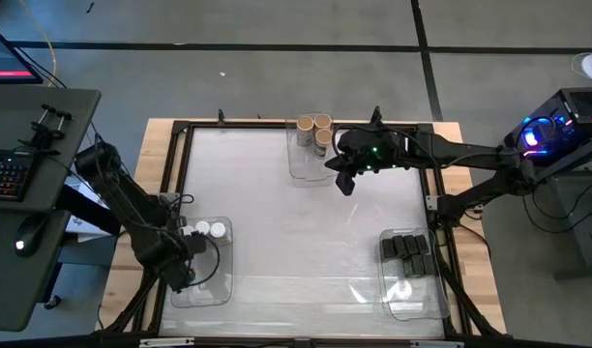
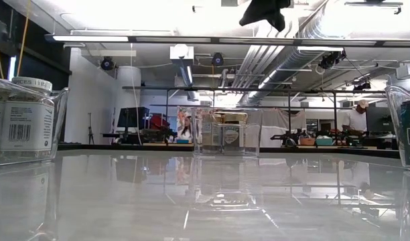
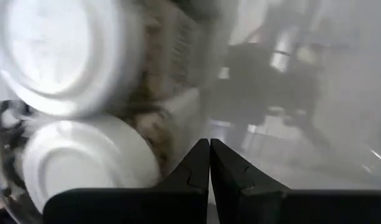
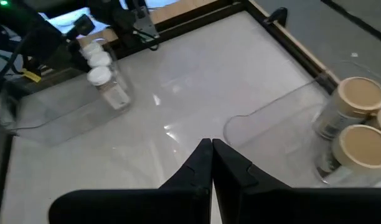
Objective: Sort spices by type
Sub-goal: Adjust the white spice bottles in the left transparent bin
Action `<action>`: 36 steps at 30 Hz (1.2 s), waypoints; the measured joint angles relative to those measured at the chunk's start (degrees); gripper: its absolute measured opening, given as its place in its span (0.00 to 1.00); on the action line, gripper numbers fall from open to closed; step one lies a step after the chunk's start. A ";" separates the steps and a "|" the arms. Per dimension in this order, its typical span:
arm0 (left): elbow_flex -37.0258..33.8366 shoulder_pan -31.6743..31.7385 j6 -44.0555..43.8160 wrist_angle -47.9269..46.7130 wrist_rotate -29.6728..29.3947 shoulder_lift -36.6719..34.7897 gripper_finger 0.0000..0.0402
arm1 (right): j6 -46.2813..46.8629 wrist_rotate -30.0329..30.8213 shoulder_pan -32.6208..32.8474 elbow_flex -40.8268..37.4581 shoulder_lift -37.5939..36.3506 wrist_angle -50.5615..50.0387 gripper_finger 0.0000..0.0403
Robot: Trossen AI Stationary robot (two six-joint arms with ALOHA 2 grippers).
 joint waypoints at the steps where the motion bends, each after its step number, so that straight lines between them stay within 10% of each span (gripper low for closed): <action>1: 0.67 -0.42 0.94 -0.01 0.78 -0.43 0.00 | 0.00 -0.81 0.00 0.00 0.00 0.26 0.00; 7: 6.95 -2.60 3.53 0.26 -0.67 -5.88 0.00 | -0.43 -3.57 0.00 0.00 0.00 1.05 0.00; 16: 11.39 6.39 14.66 0.73 -21.34 -14.60 0.00 | -2.38 -3.57 -0.11 0.00 0.00 3.23 0.00; 26: 11.37 23.69 36.92 9.28 -9.17 -10.13 0.00 | -3.23 -3.96 -0.11 0.00 0.00 5.61 0.00; 36: 11.33 28.06 48.90 10.36 -4.41 -3.37 0.00 | -2.99 -4.92 -0.11 0.00 0.00 5.61 0.00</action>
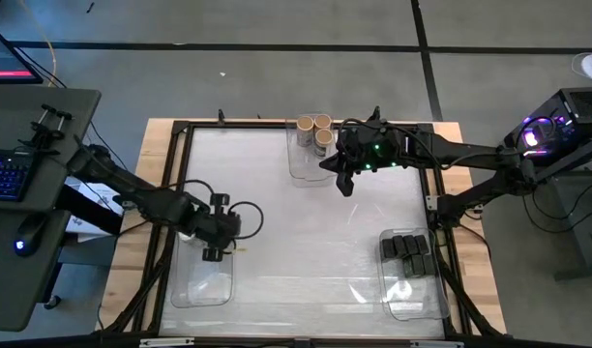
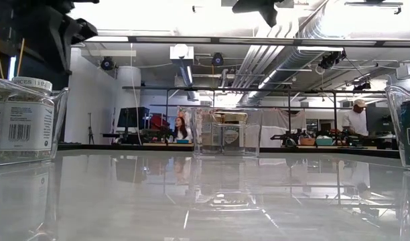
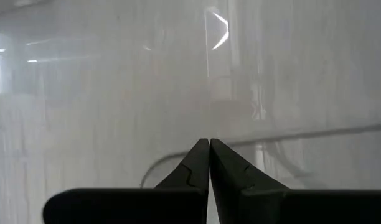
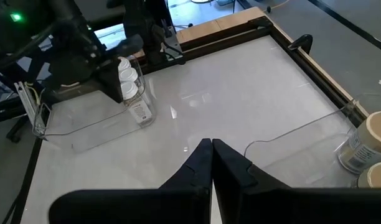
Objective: Sort spices by type
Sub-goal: Adjust the white spice bottles in the left transparent bin
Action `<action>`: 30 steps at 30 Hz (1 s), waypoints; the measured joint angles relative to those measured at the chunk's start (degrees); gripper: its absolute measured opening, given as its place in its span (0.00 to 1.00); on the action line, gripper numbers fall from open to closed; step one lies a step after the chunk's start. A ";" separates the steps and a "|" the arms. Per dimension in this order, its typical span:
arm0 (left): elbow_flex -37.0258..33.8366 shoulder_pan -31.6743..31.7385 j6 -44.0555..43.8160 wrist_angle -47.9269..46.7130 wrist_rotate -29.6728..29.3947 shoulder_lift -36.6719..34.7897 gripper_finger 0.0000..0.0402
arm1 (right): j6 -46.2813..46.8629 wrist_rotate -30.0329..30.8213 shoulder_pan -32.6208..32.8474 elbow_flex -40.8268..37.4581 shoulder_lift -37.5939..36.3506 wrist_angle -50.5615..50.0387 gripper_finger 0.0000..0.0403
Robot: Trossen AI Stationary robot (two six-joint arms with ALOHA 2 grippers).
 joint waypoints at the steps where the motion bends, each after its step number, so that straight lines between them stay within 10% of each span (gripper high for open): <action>1: 0.01 0.33 0.07 0.69 0.03 0.26 0.00 | 0.00 -0.05 0.00 0.00 0.00 0.00 0.00; 30: 0.77 -1.86 -4.91 -4.46 5.01 0.87 0.00 | 0.00 -1.62 0.00 0.02 0.00 -0.44 0.00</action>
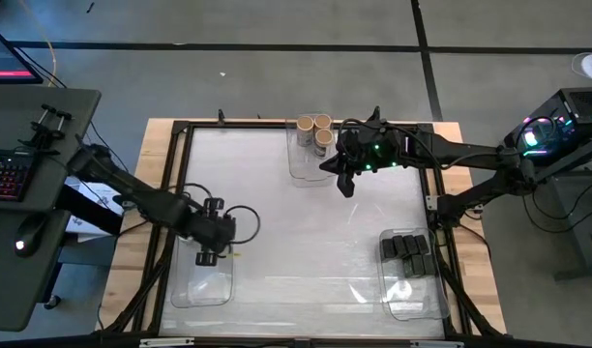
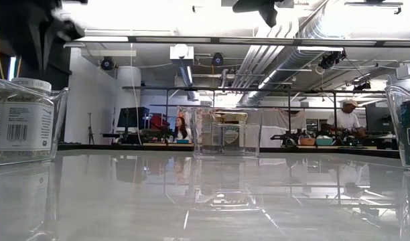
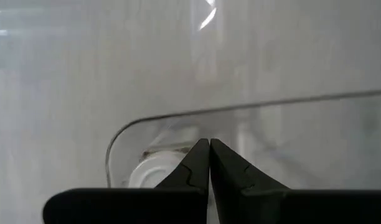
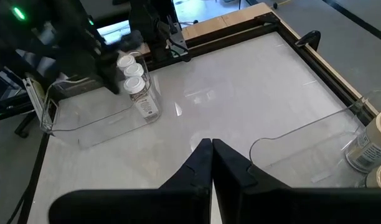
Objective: Sort spices by type
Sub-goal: Adjust the white spice bottles in the left transparent bin
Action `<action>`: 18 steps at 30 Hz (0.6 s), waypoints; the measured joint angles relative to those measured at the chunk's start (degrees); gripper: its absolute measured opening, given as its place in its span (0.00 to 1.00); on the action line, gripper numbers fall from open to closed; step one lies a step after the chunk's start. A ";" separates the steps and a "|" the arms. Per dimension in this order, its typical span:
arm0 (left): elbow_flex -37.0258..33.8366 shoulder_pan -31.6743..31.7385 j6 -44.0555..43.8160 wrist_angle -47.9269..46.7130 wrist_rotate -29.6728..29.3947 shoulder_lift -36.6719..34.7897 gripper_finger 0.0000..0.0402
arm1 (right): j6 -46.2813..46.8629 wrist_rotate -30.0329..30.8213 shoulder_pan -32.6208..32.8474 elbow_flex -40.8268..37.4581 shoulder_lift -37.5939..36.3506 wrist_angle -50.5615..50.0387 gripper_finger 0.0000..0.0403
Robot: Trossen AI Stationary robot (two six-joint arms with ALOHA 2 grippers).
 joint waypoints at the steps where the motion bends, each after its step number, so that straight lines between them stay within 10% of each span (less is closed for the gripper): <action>1: 0.42 -0.68 -1.16 0.30 0.01 -1.28 0.00 | 0.00 0.00 0.00 0.00 0.00 0.00 0.00; 18: -14.53 -27.13 -42.07 -0.07 1.07 -13.09 0.00 | 0.00 0.02 0.00 0.00 0.00 0.02 0.00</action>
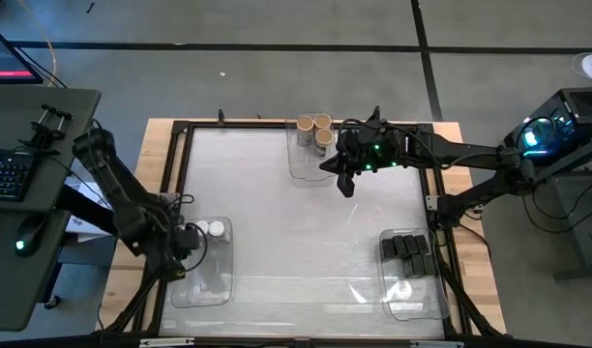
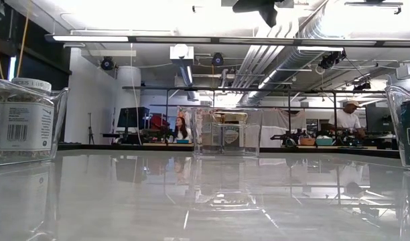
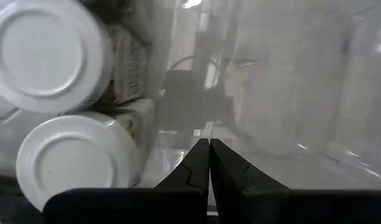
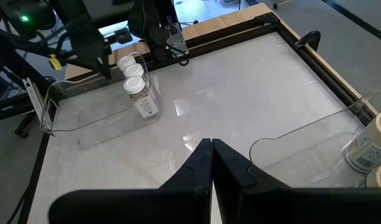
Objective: Sort spices by type
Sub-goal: Adjust the white spice bottles in the left transparent bin, then return to Home Position
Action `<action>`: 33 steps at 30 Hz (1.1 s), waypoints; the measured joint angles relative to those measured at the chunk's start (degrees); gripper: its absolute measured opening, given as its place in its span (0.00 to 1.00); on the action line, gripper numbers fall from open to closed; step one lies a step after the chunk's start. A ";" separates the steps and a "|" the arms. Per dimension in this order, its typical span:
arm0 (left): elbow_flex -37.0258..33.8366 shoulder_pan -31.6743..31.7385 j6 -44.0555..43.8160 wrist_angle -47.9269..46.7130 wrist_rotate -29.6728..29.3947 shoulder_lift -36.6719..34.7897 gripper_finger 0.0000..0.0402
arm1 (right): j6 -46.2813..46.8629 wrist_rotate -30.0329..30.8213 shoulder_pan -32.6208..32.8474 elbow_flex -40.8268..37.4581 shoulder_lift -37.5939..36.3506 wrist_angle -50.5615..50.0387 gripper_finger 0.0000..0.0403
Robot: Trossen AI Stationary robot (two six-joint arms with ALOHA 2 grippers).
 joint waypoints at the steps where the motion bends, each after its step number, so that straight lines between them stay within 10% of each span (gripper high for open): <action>1: -0.46 -0.04 -0.46 -0.12 -0.05 0.11 0.00 | 0.00 0.00 0.00 0.00 0.00 0.00 0.00; 33: -0.56 -0.13 -0.43 1.68 -1.50 0.23 0.00 | 1.03 0.61 0.00 0.00 0.00 0.04 0.00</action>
